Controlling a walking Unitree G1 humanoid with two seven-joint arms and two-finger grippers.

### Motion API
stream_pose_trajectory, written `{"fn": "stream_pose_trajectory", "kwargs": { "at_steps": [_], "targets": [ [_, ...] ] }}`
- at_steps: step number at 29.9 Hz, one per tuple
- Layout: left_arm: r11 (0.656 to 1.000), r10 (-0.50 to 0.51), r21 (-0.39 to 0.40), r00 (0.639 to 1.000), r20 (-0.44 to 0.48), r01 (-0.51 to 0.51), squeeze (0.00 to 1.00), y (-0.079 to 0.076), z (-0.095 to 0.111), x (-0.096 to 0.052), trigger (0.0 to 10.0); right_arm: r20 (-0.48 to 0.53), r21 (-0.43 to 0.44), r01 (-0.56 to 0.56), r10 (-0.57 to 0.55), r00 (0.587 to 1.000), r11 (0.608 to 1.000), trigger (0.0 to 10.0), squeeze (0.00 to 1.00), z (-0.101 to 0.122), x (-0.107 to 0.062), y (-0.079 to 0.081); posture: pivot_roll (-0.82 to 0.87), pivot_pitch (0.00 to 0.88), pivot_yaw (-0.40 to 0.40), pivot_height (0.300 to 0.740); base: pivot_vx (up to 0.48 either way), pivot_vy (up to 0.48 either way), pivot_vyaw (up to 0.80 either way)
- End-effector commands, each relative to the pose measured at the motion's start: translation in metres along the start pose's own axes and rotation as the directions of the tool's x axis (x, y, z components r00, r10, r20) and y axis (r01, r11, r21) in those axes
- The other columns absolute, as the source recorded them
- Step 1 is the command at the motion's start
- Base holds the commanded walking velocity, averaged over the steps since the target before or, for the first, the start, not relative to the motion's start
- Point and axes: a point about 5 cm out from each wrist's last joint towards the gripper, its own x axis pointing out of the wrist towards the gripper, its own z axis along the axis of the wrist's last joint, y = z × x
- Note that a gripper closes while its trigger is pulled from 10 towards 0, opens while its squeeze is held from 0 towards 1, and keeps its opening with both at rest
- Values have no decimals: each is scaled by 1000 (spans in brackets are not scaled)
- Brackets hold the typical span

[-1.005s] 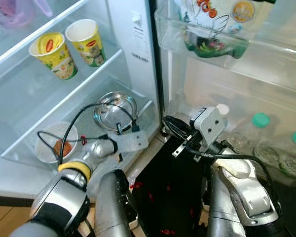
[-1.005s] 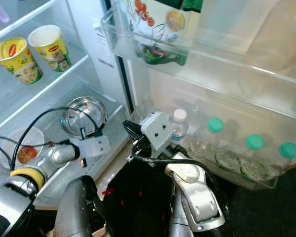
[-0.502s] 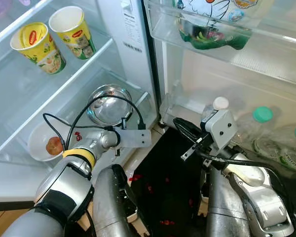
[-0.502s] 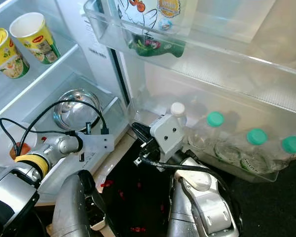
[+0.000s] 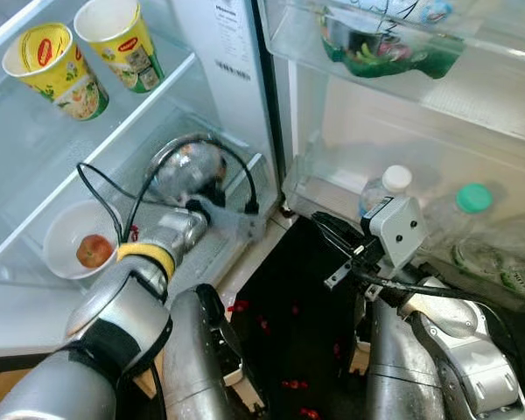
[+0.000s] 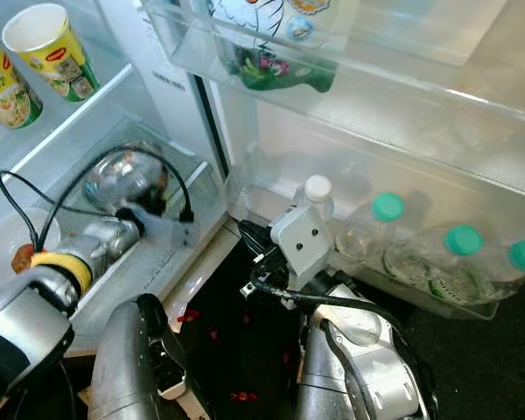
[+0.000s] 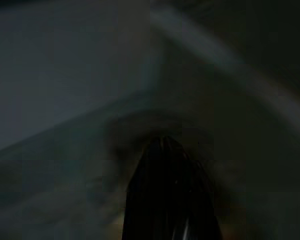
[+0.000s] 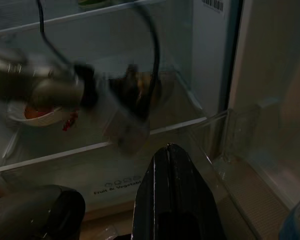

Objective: Restocking fridge

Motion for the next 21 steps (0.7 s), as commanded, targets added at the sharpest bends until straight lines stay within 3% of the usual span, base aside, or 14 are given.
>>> {"fn": "stream_pose_trajectory", "kwargs": {
  "at_steps": [1, 3, 4, 6, 8, 9, 12, 14, 16, 21],
  "targets": [
    [1000, -3, 26, 999, -38, 4, 0, -10, -13, -6, 10000, -7, 8, -2, 2, 1000, 1000, 10000, 0, -1, -4, 3, -263, 497, 126, 416, 0, 0, 0],
    [1000, 7, 18, 999, -35, -6, 0, -9, -12, -6, 10000, -7, 8, 0, 0, 1000, 1000, 10000, 0, -1, -4, 2, -258, 494, 130, 416, 0, 0, 0],
    [999, -24, -37, 999, -26, 23, 0, -16, -9, -7, 10000, -9, 8, 2, -2, 1000, 1000, 10000, 0, -1, -3, 2, -258, 493, 129, 416, 0, 0, 0],
    [997, -50, -64, 999, -13, 49, 0, -22, -6, -8, 10000, -10, 8, 3, -3, 1000, 1000, 10000, 0, -1, -3, 2, -256, 492, 130, 416, 0, 0, 0],
    [987, -119, -109, 993, 22, 121, 0, -41, 2, -13, 10000, -10, 7, 3, -3, 1000, 1000, 10000, 0, -1, -3, 2, -251, 485, 131, 416, 0, 0, 0],
    [987, -119, -109, 993, 22, 121, 0, -41, 2, -13, 10000, -10, 7, 3, -3, 1000, 1000, 10000, 0, -1, -3, 2, -251, 485, 131, 416, 0, 0, 0],
    [966, -194, -158, 978, 74, 204, 0, -61, 12, -20, 10000, -9, 8, 4, -3, 1000, 1000, 10000, 0, -1, -1, 1, -247, 481, 131, 416, 0, 0, 0],
    [966, -194, -158, 978, 74, 204, 0, -61, 12, -20, 10000, -9, 8, 4, -3, 1000, 1000, 10000, 0, -1, -1, 1, -247, 481, 131, 416, 0, 0, 0],
    [941, -236, -222, 966, 108, 255, 0, -78, 16, -28, 10000, -7, 5, 3, -3, 1000, 1000, 10000, 0, -1, 0, 0, -240, 471, 130, 416, 0, 0, 0],
    [924, -248, -262, 958, 142, 278, 0, -88, 20, -34, 10000, -6, 2, 3, -3, 1000, 1000, 10000, 0, 0, 0, -1, -229, 464, 129, 416, 0, 0, 0]
  ]
}}
